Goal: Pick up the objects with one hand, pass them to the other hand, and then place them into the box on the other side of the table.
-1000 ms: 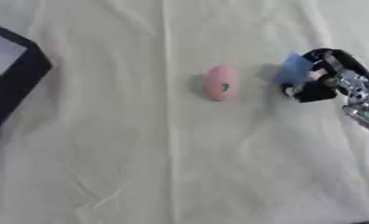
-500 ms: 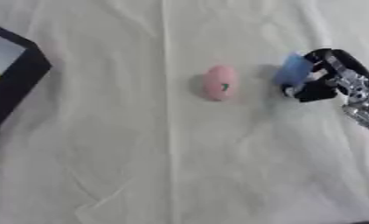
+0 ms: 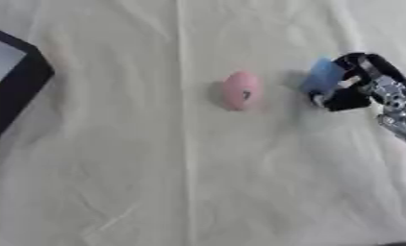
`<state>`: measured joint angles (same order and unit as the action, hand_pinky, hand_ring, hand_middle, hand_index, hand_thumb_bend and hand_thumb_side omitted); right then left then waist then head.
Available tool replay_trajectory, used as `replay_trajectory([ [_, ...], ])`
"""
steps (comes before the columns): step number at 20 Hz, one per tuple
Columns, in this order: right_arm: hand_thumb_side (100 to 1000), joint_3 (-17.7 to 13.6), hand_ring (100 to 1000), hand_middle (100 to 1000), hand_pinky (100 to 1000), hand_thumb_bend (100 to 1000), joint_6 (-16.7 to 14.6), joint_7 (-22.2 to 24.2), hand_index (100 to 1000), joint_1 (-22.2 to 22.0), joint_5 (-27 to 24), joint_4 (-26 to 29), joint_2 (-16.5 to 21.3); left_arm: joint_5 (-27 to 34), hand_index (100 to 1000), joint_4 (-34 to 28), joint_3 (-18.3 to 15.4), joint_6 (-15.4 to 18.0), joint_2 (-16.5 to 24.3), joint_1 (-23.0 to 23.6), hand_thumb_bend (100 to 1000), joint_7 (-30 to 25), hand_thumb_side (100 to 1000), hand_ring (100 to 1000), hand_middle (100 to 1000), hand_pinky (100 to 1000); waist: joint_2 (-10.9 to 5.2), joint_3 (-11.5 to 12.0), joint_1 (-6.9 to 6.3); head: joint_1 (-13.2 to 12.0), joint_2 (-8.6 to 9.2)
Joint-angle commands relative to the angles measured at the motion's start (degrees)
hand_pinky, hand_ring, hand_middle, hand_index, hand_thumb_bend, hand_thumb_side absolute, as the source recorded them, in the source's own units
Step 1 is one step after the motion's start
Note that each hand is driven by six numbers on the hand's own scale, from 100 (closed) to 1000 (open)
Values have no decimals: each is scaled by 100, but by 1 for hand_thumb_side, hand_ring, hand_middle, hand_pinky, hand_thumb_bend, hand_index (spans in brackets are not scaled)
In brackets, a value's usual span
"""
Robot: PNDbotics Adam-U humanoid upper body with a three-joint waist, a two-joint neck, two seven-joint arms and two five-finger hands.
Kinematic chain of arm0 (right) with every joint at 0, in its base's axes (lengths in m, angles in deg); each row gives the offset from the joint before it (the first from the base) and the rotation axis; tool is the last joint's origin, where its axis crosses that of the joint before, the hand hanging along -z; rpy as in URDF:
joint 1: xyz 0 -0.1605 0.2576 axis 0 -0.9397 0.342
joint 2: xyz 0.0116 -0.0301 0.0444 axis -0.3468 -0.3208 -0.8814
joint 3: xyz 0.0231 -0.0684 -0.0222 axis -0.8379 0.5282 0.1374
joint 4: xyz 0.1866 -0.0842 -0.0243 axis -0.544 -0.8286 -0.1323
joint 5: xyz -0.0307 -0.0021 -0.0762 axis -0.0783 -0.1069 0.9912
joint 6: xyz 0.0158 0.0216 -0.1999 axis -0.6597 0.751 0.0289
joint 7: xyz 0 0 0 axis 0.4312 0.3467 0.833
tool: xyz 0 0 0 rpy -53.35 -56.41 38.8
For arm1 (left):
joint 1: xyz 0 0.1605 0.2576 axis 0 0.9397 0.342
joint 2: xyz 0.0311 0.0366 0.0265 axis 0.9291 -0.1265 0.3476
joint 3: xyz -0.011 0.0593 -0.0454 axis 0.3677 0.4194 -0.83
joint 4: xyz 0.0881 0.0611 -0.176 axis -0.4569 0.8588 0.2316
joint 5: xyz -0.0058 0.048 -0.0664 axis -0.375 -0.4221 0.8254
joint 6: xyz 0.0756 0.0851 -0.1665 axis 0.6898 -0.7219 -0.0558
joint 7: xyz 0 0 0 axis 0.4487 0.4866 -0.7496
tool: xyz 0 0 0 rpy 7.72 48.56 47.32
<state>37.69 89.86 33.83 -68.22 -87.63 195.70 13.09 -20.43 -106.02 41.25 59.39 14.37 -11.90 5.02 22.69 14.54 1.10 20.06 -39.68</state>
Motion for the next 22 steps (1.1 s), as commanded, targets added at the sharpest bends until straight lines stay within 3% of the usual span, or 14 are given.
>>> replay_trajectory([
  [1,100,-91,762,625,647,372,-37,-219,607,10,-106,54,164,6,732,-75,-70,-3,133,-26,100,19,564,621,531,901,-84,-9,1,4,26],
  [11,100,-129,718,595,543,349,-307,-532,549,-13,-376,54,282,64,731,-110,-98,0,210,43,100,38,551,620,531,901,-272,-5,-31,-28,-30],
  [15,100,-158,670,576,408,343,-473,-711,516,-7,-399,54,296,95,732,-136,-117,-5,254,90,100,56,544,620,531,900,-383,-21,-62,-61,-74],
  [22,100,-217,619,573,273,306,-1102,-1343,476,111,-968,54,190,182,732,-179,-178,-8,363,179,100,124,532,620,532,899,-576,-63,-125,-142,-142],
])
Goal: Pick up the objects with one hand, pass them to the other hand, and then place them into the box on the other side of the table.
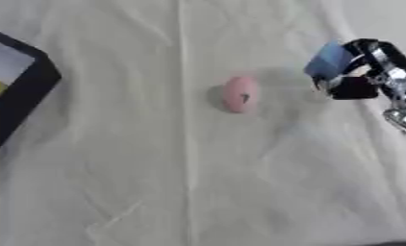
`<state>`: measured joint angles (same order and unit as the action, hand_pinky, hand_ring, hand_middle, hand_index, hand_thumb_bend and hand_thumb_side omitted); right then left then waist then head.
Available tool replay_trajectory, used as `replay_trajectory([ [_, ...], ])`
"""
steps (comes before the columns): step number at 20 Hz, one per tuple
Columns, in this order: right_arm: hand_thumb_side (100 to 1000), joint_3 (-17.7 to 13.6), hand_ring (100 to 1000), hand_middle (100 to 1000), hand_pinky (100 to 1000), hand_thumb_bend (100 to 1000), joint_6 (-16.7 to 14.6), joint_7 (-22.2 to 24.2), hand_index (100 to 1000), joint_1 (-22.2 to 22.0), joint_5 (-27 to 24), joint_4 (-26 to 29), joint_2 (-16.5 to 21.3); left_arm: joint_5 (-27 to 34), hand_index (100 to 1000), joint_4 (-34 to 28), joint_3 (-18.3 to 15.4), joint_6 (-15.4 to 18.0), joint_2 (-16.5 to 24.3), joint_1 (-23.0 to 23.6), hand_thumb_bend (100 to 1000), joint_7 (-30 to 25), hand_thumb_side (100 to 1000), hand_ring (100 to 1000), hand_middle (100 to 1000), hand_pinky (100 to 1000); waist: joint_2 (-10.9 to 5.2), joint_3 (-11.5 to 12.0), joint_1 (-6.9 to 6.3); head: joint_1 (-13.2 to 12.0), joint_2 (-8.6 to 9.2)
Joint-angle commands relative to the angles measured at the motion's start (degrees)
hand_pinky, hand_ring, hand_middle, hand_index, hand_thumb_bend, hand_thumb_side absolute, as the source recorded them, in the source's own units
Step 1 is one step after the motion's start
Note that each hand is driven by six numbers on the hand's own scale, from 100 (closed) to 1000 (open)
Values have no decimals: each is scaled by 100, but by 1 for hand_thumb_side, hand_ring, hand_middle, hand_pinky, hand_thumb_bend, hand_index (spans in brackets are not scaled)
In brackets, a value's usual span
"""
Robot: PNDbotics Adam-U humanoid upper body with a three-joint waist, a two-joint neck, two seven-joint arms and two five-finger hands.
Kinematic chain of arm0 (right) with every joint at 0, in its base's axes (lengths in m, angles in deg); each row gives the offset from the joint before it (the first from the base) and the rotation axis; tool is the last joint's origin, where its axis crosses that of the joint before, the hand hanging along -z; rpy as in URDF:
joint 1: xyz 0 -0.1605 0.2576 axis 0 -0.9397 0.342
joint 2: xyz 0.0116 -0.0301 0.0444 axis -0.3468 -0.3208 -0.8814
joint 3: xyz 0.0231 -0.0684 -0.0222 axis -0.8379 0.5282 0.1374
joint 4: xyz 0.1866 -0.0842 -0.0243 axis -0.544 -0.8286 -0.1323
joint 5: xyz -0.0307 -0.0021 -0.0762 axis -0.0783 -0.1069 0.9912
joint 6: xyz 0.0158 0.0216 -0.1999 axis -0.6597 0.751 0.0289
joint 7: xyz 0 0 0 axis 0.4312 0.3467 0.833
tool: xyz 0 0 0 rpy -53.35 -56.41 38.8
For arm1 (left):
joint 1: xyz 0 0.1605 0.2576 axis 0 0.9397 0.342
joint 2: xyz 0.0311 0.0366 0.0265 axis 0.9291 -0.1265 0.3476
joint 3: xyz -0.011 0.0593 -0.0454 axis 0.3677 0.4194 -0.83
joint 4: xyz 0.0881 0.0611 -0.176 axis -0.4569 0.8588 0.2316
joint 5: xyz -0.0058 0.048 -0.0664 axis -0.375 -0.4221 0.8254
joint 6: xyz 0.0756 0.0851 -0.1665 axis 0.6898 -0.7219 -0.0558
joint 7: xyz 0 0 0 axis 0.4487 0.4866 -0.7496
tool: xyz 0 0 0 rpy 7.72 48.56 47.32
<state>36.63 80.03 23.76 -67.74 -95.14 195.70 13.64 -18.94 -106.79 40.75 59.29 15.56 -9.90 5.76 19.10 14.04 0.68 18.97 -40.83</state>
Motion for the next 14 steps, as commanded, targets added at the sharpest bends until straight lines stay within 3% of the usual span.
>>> replay_trajectory([
  [1,100,-118,615,573,270,300,-251,-431,474,97,-289,54,120,49,732,-103,-144,0,257,-5,100,68,532,620,531,899,-243,-19,-92,-50,-44],
  [10,100,-35,598,575,255,260,-1032,-1007,462,544,-255,54,-262,192,731,-103,-249,5,294,59,100,197,533,619,530,901,-382,-62,-131,-155,-150],
  [14,100,51,597,574,261,251,-1247,-1240,464,776,101,54,-467,262,732,-134,-294,20,300,70,100,248,536,618,528,902,-415,-74,-150,-154,-184],
])
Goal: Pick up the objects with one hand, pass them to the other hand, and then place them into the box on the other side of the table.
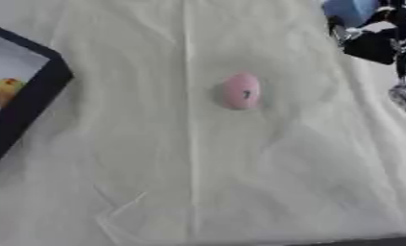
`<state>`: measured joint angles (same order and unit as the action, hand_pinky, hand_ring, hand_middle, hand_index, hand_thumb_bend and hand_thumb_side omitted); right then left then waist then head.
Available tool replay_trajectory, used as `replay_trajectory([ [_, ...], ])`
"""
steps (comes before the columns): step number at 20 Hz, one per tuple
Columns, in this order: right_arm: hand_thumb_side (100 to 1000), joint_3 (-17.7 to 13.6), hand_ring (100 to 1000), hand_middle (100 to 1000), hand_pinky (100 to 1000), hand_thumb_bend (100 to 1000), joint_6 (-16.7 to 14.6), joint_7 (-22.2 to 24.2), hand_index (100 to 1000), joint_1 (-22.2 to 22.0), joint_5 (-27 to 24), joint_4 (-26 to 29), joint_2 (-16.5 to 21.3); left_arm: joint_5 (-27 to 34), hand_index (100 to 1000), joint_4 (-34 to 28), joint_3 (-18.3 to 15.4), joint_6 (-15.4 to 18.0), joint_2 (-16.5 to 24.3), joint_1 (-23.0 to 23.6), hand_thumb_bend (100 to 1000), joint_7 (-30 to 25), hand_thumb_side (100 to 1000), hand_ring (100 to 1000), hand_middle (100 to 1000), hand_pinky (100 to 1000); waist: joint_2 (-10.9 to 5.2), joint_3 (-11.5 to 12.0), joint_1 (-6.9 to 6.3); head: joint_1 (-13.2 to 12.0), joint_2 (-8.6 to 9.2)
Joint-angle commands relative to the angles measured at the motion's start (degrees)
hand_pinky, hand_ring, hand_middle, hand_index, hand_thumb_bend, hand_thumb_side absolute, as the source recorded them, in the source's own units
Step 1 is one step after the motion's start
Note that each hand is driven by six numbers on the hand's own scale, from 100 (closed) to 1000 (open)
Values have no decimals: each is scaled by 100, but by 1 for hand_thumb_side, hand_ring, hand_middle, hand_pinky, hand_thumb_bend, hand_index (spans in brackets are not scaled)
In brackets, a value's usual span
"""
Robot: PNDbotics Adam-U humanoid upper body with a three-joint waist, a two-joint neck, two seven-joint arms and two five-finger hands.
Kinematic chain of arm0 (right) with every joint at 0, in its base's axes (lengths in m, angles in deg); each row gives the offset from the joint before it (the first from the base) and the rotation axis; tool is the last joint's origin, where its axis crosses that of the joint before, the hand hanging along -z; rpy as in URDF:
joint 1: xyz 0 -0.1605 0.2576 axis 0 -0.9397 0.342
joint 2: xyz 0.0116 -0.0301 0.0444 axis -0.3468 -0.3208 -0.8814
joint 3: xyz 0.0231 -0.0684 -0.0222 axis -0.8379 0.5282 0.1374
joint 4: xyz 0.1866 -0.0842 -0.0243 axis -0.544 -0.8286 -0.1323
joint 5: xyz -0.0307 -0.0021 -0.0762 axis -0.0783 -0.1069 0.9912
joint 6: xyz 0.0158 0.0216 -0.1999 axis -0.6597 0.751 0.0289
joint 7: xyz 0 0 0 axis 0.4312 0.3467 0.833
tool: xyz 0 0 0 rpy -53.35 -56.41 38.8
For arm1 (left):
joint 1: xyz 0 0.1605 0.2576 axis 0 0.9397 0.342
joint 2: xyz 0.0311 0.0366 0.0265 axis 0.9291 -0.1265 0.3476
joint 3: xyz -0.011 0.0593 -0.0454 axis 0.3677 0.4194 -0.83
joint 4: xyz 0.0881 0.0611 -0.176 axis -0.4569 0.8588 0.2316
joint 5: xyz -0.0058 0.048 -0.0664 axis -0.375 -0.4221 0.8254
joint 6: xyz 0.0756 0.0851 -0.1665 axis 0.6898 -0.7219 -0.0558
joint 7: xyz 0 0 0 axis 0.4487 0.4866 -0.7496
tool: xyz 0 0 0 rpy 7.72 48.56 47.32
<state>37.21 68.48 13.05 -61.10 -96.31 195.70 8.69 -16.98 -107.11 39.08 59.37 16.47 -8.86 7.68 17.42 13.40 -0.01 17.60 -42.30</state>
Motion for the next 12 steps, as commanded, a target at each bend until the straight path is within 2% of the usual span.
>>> replay_trajectory([
  [1,100,31,596,574,260,247,-117,-220,464,164,347,54,-28,91,732,-115,-147,15,207,-31,100,72,537,617,528,902,-257,-10,-88,-11,-45],
  [6,100,268,594,572,258,255,-64,-507,463,320,736,54,-244,284,732,-194,-309,33,195,-39,100,223,550,615,525,908,-300,2,-114,50,-69],
  [12,100,545,590,570,254,237,-55,-550,458,430,881,54,-484,710,733,-550,-601,108,325,-10,100,459,553,615,526,907,-327,42,-148,120,-93],
])
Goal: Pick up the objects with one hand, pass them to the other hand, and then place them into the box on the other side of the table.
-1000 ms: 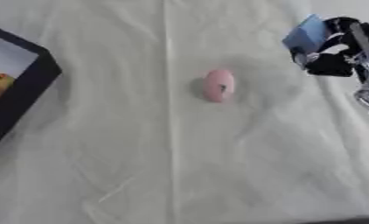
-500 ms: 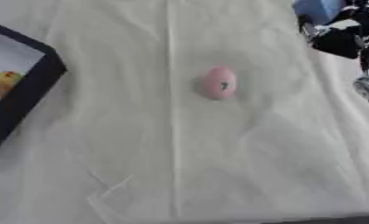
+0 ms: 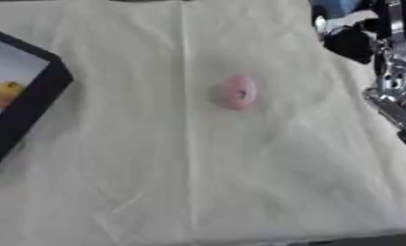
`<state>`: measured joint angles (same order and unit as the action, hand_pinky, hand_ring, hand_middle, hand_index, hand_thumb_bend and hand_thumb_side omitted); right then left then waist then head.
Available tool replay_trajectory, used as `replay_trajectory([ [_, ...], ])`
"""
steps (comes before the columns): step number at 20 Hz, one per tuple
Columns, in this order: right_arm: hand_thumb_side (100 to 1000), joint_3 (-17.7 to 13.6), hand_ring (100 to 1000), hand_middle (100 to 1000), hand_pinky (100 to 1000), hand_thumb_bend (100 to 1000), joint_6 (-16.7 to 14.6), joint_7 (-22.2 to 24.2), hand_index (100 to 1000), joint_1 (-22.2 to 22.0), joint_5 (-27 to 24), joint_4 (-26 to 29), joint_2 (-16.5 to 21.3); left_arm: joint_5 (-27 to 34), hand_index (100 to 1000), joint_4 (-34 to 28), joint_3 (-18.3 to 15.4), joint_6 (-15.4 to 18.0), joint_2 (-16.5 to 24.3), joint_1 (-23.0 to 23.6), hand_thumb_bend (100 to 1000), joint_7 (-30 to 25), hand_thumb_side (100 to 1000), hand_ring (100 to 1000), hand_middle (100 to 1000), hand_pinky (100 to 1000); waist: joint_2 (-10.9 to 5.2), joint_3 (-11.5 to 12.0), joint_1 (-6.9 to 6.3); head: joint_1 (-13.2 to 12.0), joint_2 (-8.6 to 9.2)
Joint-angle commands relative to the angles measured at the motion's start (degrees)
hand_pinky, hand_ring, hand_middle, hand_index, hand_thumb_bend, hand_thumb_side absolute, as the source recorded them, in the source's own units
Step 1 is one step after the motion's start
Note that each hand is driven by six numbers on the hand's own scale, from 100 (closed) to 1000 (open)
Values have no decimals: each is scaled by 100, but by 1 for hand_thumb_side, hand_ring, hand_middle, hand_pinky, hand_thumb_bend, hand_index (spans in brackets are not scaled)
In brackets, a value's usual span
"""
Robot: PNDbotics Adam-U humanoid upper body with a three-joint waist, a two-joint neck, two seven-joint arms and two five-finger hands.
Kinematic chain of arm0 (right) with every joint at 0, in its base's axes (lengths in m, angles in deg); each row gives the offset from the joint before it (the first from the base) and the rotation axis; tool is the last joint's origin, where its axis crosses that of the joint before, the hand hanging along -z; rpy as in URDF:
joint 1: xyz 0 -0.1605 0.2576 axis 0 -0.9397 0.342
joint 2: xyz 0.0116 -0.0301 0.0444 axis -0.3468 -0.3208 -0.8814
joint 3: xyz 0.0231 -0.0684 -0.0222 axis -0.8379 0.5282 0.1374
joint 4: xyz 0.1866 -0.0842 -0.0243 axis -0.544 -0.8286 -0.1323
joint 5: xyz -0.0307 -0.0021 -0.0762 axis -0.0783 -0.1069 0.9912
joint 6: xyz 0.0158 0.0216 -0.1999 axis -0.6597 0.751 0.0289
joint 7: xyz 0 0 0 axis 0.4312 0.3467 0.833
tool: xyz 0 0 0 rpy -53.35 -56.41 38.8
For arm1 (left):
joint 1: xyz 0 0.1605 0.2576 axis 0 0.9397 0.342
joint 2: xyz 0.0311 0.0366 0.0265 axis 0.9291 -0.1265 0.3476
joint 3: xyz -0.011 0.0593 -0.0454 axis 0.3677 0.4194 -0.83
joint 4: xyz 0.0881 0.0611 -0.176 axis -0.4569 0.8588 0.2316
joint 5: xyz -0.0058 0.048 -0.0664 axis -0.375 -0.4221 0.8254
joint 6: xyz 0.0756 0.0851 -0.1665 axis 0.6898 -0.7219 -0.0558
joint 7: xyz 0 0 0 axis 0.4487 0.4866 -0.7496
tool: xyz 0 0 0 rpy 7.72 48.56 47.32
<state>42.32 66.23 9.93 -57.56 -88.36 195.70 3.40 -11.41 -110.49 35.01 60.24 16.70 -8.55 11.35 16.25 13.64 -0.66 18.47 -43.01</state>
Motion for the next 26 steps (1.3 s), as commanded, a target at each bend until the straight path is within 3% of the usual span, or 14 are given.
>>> replay_trajectory([
  [1,100,76,590,570,254,236,159,-256,458,89,109,54,16,205,733,-274,-226,25,350,-41,100,116,551,616,526,906,-214,28,-91,38,-27],
  [6,100,332,588,569,258,225,79,-276,456,171,239,54,-176,282,733,-356,-224,177,540,-170,100,60,539,619,530,900,-229,56,-108,21,4],
  [16,100,787,587,569,259,209,-156,-543,455,295,384,54,-460,238,733,-358,-79,354,547,-497,100,-241,533,622,533,896,-239,95,-111,-25,92],
  [26,100,1134,586,569,250,199,-194,-335,453,440,371,54,-555,30,733,-358,205,545,594,-920,100,-767,506,628,539,884,-257,195,-113,-29,37],
])
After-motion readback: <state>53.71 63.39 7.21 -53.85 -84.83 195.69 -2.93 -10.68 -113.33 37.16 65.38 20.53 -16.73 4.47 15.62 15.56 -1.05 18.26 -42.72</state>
